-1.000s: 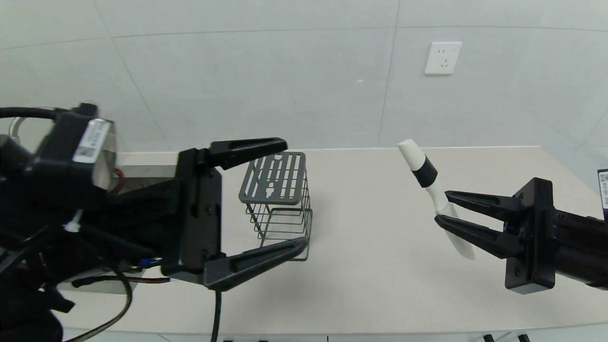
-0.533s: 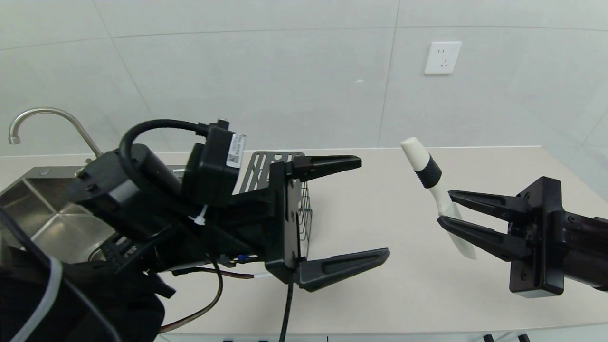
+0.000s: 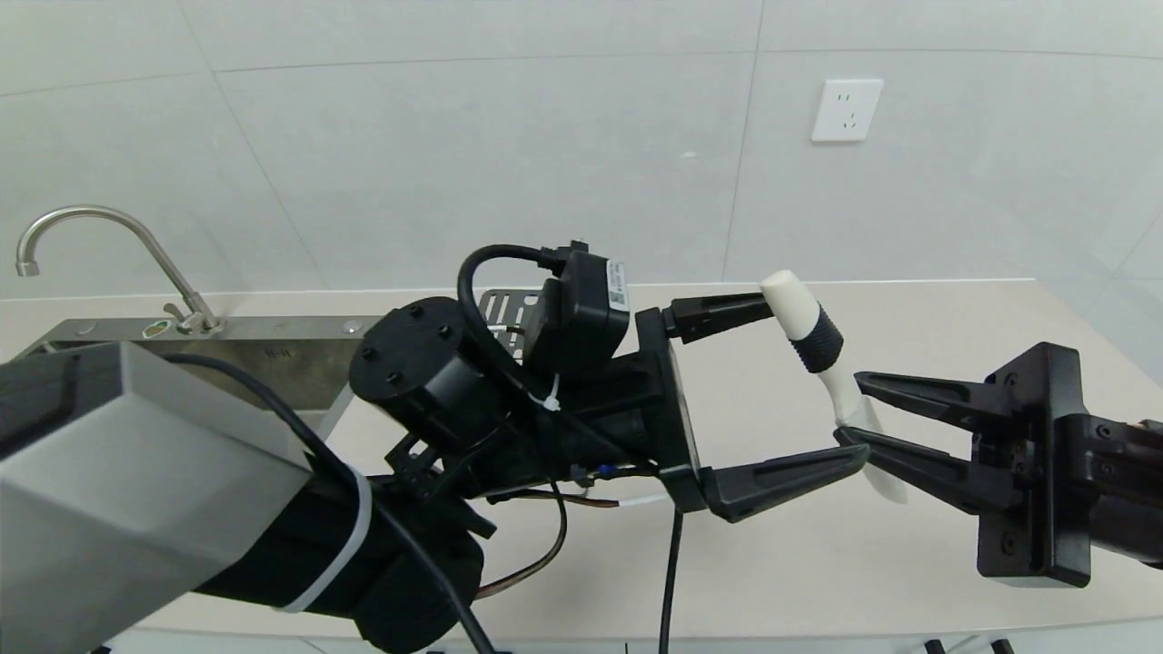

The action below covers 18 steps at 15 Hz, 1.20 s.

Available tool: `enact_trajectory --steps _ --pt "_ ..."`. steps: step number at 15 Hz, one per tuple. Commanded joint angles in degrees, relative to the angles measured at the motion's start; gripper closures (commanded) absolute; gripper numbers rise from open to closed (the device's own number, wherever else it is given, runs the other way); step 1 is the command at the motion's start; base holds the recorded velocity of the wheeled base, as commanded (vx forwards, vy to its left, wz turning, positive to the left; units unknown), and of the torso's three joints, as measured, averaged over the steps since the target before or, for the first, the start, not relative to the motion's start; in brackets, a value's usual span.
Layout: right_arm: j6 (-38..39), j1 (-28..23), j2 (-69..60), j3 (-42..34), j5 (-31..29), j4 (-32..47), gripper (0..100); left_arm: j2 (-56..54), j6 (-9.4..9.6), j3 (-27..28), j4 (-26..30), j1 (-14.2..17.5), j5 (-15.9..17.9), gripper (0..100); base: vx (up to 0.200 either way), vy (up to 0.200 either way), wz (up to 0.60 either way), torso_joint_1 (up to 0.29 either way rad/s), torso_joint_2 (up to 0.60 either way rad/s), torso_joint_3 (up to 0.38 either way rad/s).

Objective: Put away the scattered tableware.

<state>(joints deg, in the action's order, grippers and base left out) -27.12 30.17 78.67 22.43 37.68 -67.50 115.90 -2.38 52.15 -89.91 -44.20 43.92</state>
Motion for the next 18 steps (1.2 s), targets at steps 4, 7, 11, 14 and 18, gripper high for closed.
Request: enact_trajectory --steps 4,7,11,14,18 --pt "-0.03 0.15 0.0 -0.19 0.02 0.0 100 2.58 -1.75 6.47 -0.09 -1.94 -0.59 0 0.0 0.0 0.0 0.0 0.0 0.0" --pt "-0.03 0.06 -0.09 -0.19 0.02 0.0 100 1.7 -2.28 7.09 -0.09 -2.12 -1.03 0 0.0 0.0 0.0 0.0 0.0 0.0" --pt "-0.03 0.06 0.0 -0.11 0.02 0.0 100 0.73 -3.6 7.17 -0.09 -2.12 -1.47 0 0.0 0.0 0.0 0.0 0.0 0.0" --pt "-0.03 -0.03 -0.18 -0.11 0.02 0.0 100 0.73 -3.6 7.17 -0.09 -2.12 -1.47 0 0.0 0.0 0.0 0.0 0.0 0.0" --pt "0.05 -0.11 -0.36 0.07 0.02 0.0 100 0.73 -3.6 7.09 -0.09 -2.12 -1.47 0 0.0 0.0 0.0 0.0 0.0 0.0"
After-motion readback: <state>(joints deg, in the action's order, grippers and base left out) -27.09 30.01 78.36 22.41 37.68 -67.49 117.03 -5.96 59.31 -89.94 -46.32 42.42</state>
